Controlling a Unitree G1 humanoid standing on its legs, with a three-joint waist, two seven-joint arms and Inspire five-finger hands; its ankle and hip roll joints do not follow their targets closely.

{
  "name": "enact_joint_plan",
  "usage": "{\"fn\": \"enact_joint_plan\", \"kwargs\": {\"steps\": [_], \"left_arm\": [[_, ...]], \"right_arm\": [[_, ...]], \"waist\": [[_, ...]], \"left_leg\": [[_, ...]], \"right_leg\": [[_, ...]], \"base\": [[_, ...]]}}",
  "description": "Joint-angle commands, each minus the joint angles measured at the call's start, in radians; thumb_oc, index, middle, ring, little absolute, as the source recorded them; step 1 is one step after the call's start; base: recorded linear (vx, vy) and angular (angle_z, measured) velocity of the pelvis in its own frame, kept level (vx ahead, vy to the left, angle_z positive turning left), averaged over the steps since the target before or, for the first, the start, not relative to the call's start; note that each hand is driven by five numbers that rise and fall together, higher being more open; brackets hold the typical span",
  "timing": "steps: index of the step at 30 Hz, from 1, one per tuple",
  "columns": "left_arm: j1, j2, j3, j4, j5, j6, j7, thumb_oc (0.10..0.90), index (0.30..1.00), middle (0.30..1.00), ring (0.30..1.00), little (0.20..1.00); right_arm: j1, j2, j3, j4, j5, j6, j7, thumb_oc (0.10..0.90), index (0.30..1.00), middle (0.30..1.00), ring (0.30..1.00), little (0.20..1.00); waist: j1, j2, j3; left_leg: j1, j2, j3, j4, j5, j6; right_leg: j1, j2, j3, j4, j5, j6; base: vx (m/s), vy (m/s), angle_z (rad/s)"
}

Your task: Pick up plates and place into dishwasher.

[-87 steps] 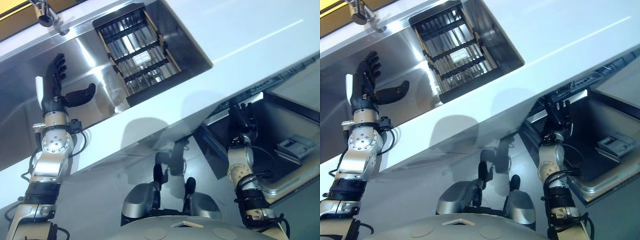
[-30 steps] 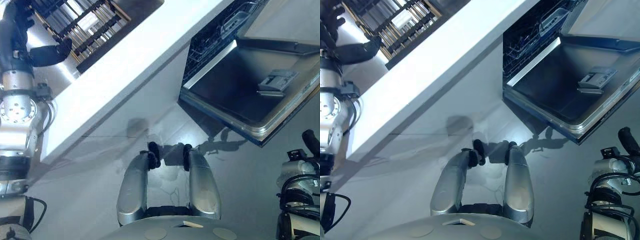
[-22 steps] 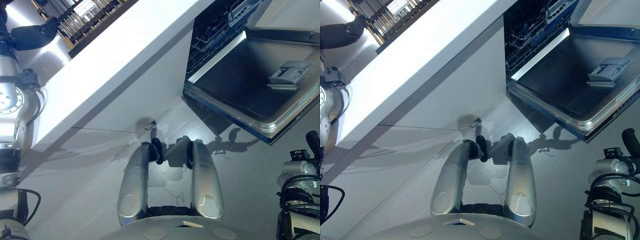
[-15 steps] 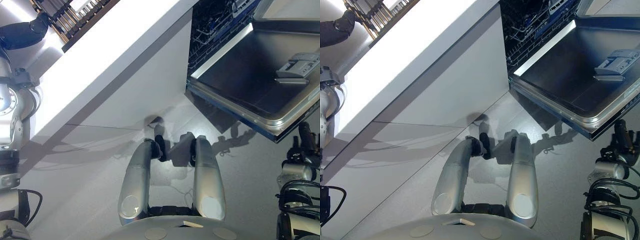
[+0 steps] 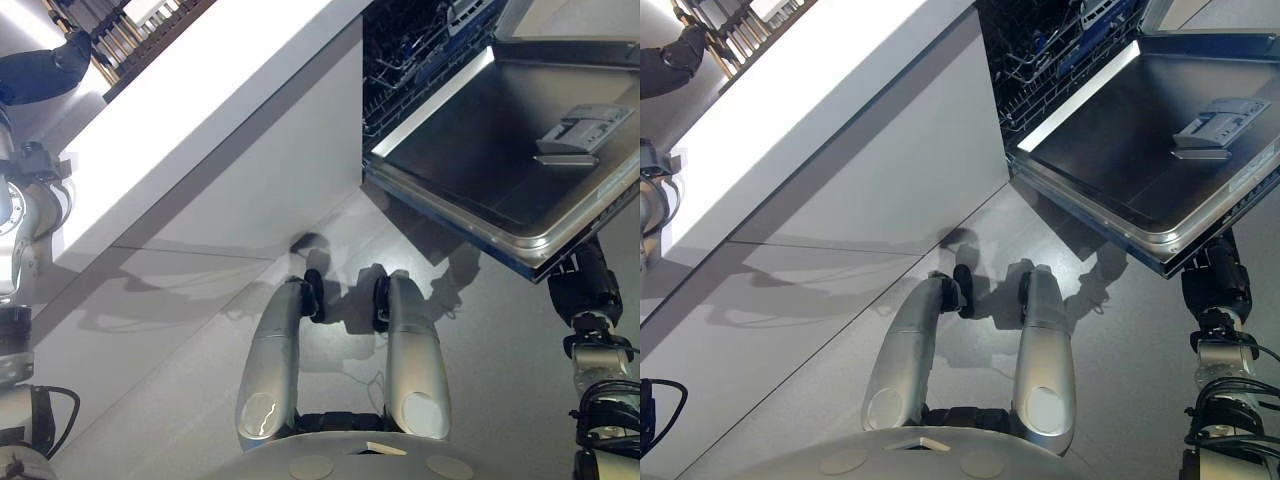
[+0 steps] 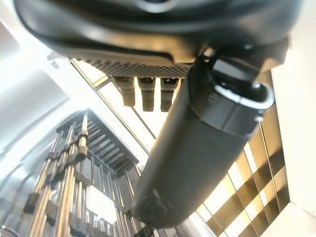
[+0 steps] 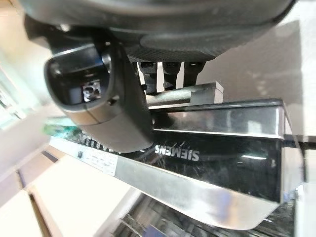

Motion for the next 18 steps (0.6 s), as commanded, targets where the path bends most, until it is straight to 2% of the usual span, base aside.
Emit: {"fn": "enact_joint_plan", "kwargs": {"steps": [1,5,10,15,18], "left_arm": [[0.029,-0.115,-0.088,-0.018,0.029,-0.095,0.007,0.8,0.9,0.9,0.9,0.9],[0.027,-0.113,-0.1,-0.022,0.033,-0.085,0.007,0.8,0.9,0.9,0.9,0.9],[0.007,-0.111,-0.115,0.006,0.023,-0.081,-0.004,0.8,0.9,0.9,0.9,0.9],[-0.025,-0.103,-0.13,0.035,0.013,-0.07,-0.012,0.8,0.9,0.9,0.9,0.9],[-0.027,-0.107,-0.132,0.049,0.008,-0.068,-0.025,0.8,0.9,0.9,0.9,0.9]], "right_arm": [[-0.285,0.007,0.198,-0.311,-0.066,0.108,0.216,0.8,0.9,0.9,0.9,0.9],[-0.372,-0.006,0.256,-0.426,-0.081,0.126,0.227,0.8,0.9,0.9,0.9,0.9],[-0.477,0.014,0.321,-0.544,-0.083,0.109,0.236,0.8,0.9,0.9,0.9,0.9],[-0.555,0.035,0.369,-0.633,-0.081,0.073,0.232,0.8,0.9,0.9,0.9,0.9],[-0.585,0.07,0.39,-0.724,-0.087,0.018,0.206,0.8,0.9,0.9,0.9,0.9]], "waist": [[0.05,-0.054,0.019],[0.069,-0.056,0.019],[0.086,-0.058,0.019],[0.099,-0.059,0.019],[0.107,-0.06,0.019]], "left_leg": [[0.069,-0.046,0.042,-0.019,-0.087,0.074],[0.082,-0.051,0.037,-0.038,-0.078,0.081],[0.104,-0.059,0.038,-0.047,-0.081,0.089],[0.129,-0.064,0.042,-0.063,-0.08,0.097],[0.155,-0.068,0.04,-0.08,-0.08,0.101]], "right_leg": [[0.045,0.051,0.007,-0.063,0.073,0.001],[0.056,0.048,0.005,-0.082,0.087,0.009],[0.075,0.041,0.005,-0.094,0.097,0.019],[0.098,0.035,0.007,-0.115,0.108,0.026],[0.125,0.033,0.01,-0.132,0.113,0.03]], "base": [[0.04,0.035,-0.27],[0.04,0.057,-0.19],[0.05,0.071,-0.35],[0.04,0.058,-0.24],[0.05,0.058,-0.44]]}}
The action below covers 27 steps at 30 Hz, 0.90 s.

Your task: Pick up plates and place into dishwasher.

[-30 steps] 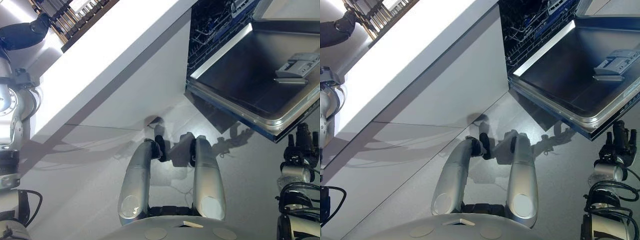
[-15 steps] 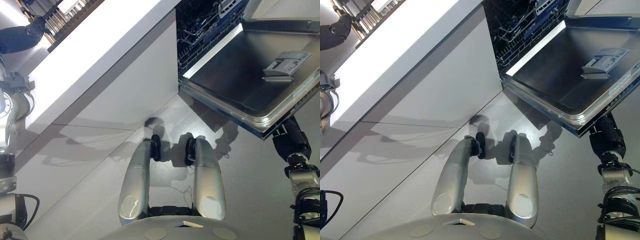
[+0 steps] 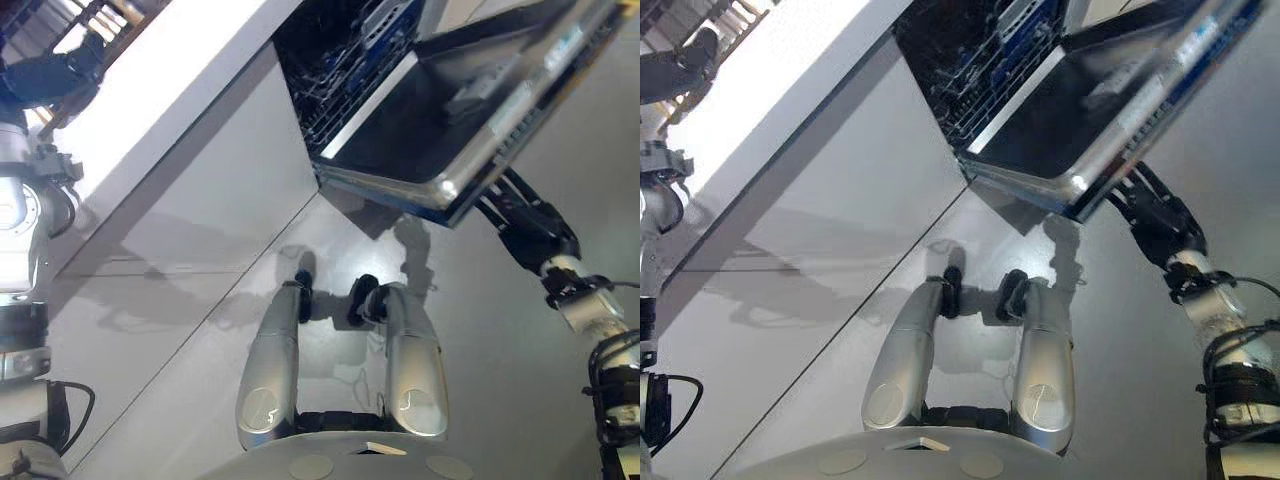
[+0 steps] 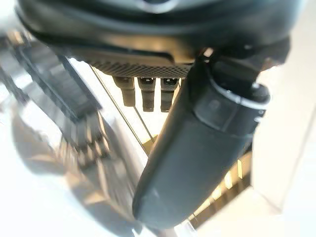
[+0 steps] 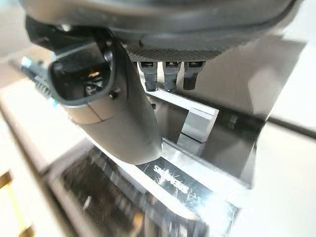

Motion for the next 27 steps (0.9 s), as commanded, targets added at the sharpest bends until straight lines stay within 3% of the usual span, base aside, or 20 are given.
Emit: {"fn": "enact_joint_plan", "kwargs": {"steps": [1,10,19,21,23,27], "left_arm": [[0.002,-0.017,-0.1,0.01,0.014,-0.026,-0.007,0.8,0.9,0.9,0.9,0.9],[0.004,-0.035,-0.1,0.043,0.01,-0.039,-0.031,0.8,0.9,0.9,0.9,0.9],[0.017,-0.057,-0.095,0.031,0.016,-0.034,-0.03,0.8,0.9,0.9,0.9,0.9],[0.027,-0.064,-0.096,0.027,0.019,-0.033,-0.025,0.8,0.9,0.9,0.9,0.9],[0.042,-0.073,-0.096,0.025,0.027,-0.037,-0.015,0.8,0.9,0.9,0.9,0.9],[0.11,-0.115,-0.078,-0.005,0.056,-0.048,0.019,0.8,0.9,0.9,0.9,0.9]], "right_arm": [[-0.497,0.157,0.143,-0.356,0.027,-0.063,0.223,0.8,0.9,0.9,0.9,0.9],[-0.501,0.215,0.129,-0.47,-0.008,-0.101,0.148,0.8,0.9,0.9,0.9,0.9],[-0.431,0.234,0.081,-0.462,-0.088,-0.13,0.085,0.8,0.9,0.9,0.9,0.9],[-0.41,0.233,0.063,-0.454,-0.136,-0.18,0.022,0.8,0.9,0.9,0.9,0.9],[-0.382,0.222,0.031,-0.431,-0.266,-0.254,-0.091,0.8,0.9,0.9,0.9,0.9],[-0.262,0.244,-0.05,-0.424,-0.379,-0.338,-0.22,0.8,0.9,0.9,0.9,0.9]], "waist": [[0.084,-0.069,0.01],[0.087,-0.075,0.007],[0.078,-0.079,0.005],[0.074,-0.081,0.0],[0.068,-0.084,-0.004],[0.045,-0.087,-0.028]], "left_leg": [[0.045,-0.068,0.042,-0.033,-0.043,0.036],[0.098,-0.074,0.039,-0.069,-0.041,0.042],[0.134,-0.072,0.048,-0.088,-0.047,0.051],[0.146,-0.068,0.052,-0.11,-0.036,0.053],[0.166,-0.064,0.056,-0.126,-0.043,0.053],[0.21,-0.052,0.065,-0.218,-0.008,0.049]], "right_leg": [[0.001,0.023,0.213,-0.005,0.042,-0.089],[0.057,0.021,0.216,-0.048,0.054,-0.082],[0.084,0.018,0.221,-0.07,0.063,-0.076],[0.09,0.019,0.224,-0.085,0.076,-0.072],[0.103,0.019,0.226,-0.094,0.072,-0.065],[0.124,0.03,0.236,-0.158,0.105,-0.05]], "base": [[0.05,0.047,-0.27],[0.04,0.037,0.29],[0.01,0.034,0.55],[-0.01,0.036,0.11],[0.01,0.042,0.07],[-0.01,0.058,0.0]]}}
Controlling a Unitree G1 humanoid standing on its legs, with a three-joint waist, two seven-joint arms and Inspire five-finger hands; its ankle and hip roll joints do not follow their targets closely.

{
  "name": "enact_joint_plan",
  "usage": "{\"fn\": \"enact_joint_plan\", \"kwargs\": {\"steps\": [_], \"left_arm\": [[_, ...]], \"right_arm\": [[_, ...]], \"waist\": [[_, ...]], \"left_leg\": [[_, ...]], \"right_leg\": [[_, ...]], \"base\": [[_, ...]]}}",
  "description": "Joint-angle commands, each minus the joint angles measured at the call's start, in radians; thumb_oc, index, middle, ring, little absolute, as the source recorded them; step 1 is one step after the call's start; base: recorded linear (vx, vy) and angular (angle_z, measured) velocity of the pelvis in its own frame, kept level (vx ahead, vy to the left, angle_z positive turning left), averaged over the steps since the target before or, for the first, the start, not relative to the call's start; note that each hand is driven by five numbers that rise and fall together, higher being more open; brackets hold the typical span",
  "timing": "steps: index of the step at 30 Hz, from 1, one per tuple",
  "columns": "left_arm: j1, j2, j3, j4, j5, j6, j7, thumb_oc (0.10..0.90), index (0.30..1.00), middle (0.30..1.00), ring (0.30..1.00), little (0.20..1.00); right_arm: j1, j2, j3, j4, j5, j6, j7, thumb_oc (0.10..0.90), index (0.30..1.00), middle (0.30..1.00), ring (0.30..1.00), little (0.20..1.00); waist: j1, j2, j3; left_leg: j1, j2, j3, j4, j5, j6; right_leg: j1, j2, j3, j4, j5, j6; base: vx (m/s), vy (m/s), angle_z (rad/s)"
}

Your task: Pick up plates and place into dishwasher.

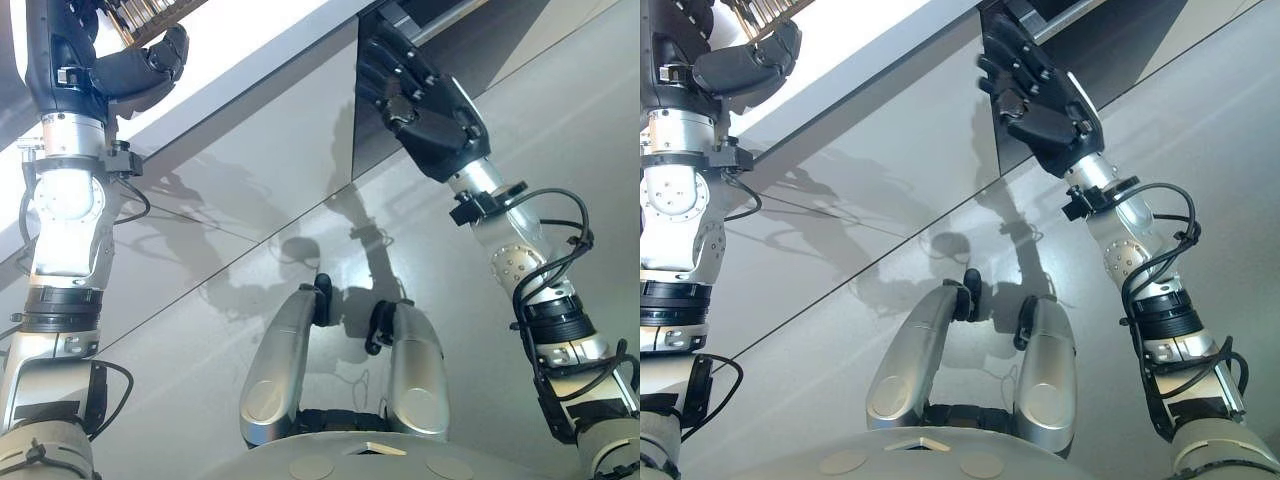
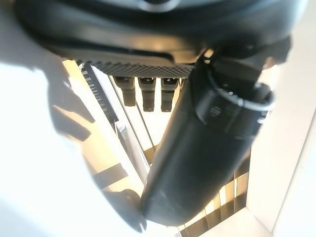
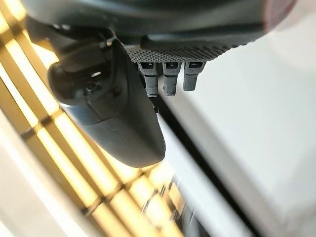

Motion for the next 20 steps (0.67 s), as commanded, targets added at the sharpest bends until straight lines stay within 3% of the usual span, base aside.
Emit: {"fn": "enact_joint_plan", "kwargs": {"steps": [1,2,8,14,20], "left_arm": [[0.235,-0.009,0.059,0.008,0.051,-0.005,0.066,0.8,0.9,0.9,0.9,0.9],[0.281,-0.037,0.072,-0.013,0.066,-0.019,0.079,0.8,0.9,0.9,0.9,0.9],[0.42,-0.13,0.128,-0.074,0.114,-0.046,0.091,0.8,0.9,0.9,0.9,0.9],[0.441,-0.153,0.124,-0.071,0.11,-0.025,0.05,0.8,0.9,0.9,0.9,0.9],[0.379,-0.154,0.061,-0.05,0.087,0.021,0.017,0.8,0.9,0.9,0.9,0.9]], "right_arm": [[0.037,0.078,-0.182,-0.102,-0.103,-0.214,-0.088,0.8,0.9,0.9,0.9,0.9],[0.134,0.097,-0.217,-0.094,-0.146,-0.257,-0.075,0.8,0.9,0.9,0.9,0.9],[0.396,0.188,-0.27,0.022,-0.27,-0.287,-0.027,0.8,0.9,0.9,0.9,0.9],[0.515,0.229,-0.214,0.315,-0.35,-0.195,0.019,0.8,0.9,0.9,0.9,0.9],[0.495,0.242,-0.114,0.615,-0.451,-0.092,-0.073,0.8,0.9,0.9,0.9,0.9]], "waist": [[0.016,-0.063,-0.058],[0.005,-0.065,-0.068],[-0.036,-0.077,-0.148],[-0.061,-0.081,-0.253],[-0.06,-0.078,-0.322]], "left_leg": [[0.159,0.015,0.063,-0.128,-0.088,0.041],[0.192,0.017,0.066,-0.172,-0.083,0.036],[0.319,0.013,0.068,-0.384,-0.005,0.009],[0.477,-0.008,0.057,-0.611,0.062,-0.02],[0.547,-0.013,0.061,-0.687,0.073,-0.035]], "right_leg": [[-0.022,0.056,0.11,-0.158,0.204,0.059],[-0.003,0.056,0.114,-0.185,0.215,0.075],[0.098,0.082,0.117,-0.395,0.294,0.115],[0.27,0.119,0.103,-0.642,0.335,0.131],[0.349,0.138,0.086,-0.769,0.382,0.128]], "base": [[0.01,0.051,-0.05],[0.0,0.045,-0.11],[0.02,0.02,-0.14],[0.05,-0.021,0.03],[-0.01,-0.006,0.11]]}}
